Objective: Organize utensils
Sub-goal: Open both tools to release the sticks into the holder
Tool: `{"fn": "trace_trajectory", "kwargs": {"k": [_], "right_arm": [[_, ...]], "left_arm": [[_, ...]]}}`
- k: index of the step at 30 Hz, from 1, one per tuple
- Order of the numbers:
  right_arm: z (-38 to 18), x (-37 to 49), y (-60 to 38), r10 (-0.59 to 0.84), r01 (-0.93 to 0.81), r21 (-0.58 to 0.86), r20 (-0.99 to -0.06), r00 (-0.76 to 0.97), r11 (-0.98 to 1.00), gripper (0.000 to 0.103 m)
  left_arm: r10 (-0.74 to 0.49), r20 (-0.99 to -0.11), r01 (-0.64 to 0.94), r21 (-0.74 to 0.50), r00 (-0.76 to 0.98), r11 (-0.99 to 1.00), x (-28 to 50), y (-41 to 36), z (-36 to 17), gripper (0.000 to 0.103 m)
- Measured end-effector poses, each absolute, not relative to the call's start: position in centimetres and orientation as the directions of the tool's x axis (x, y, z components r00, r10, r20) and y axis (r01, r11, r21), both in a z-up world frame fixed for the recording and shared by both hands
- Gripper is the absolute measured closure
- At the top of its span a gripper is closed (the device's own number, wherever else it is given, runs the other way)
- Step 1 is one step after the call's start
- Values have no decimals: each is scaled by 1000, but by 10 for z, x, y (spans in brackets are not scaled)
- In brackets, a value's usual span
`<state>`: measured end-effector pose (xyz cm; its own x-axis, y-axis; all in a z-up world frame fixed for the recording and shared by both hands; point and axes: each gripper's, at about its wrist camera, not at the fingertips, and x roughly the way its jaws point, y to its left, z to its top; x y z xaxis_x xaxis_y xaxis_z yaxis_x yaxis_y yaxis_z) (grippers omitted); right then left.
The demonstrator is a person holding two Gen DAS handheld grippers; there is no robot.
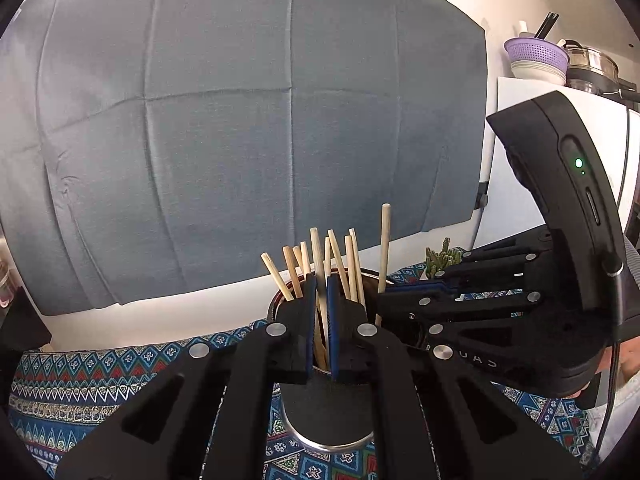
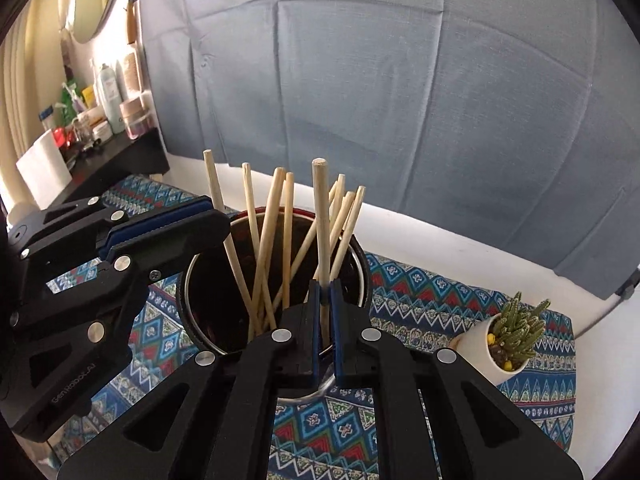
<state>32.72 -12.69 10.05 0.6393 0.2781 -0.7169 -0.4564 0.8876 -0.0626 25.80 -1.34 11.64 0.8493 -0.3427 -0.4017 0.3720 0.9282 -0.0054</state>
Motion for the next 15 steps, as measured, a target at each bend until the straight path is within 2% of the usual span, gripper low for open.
{"fn": "trace_trajectory", "kwargs": {"k": [2,8,9,10,11,12,13,14,15], "right_arm": [[101,324,-127,268,-452,-81,-708,653,889,97],[111,313,-134,272,-439,-84,-677,684,894,96],[113,310,-138,269,-435,-86,-674,688,896,93],[115,308,-140,268,-431,-87,-670,693,898,84],[117,306,-143,266,-425,-87,-665,698,901,77],[119,303,-146,257,-413,-91,-656,709,906,57],[122,299,-148,244,-395,-101,-641,728,913,44],[124,295,-151,227,-377,-119,-623,748,919,41],[125,292,-153,211,-364,-135,-613,761,921,38]], "left_arm": [[-343,-403,371,-9,849,929,257,-11,116,95],[-330,-407,350,-26,852,936,254,-2,116,76],[-324,-409,345,-24,853,938,253,-1,117,67],[-321,-410,342,-24,854,939,251,-1,117,58],[-321,-409,342,-24,854,939,249,-1,118,54],[-317,-407,339,-20,857,941,247,-1,118,48],[-310,-407,333,-14,859,943,244,-1,118,41],[-304,-410,328,-11,860,944,242,-1,118,37],[-300,-415,325,-11,859,945,240,-1,119,29]]}}
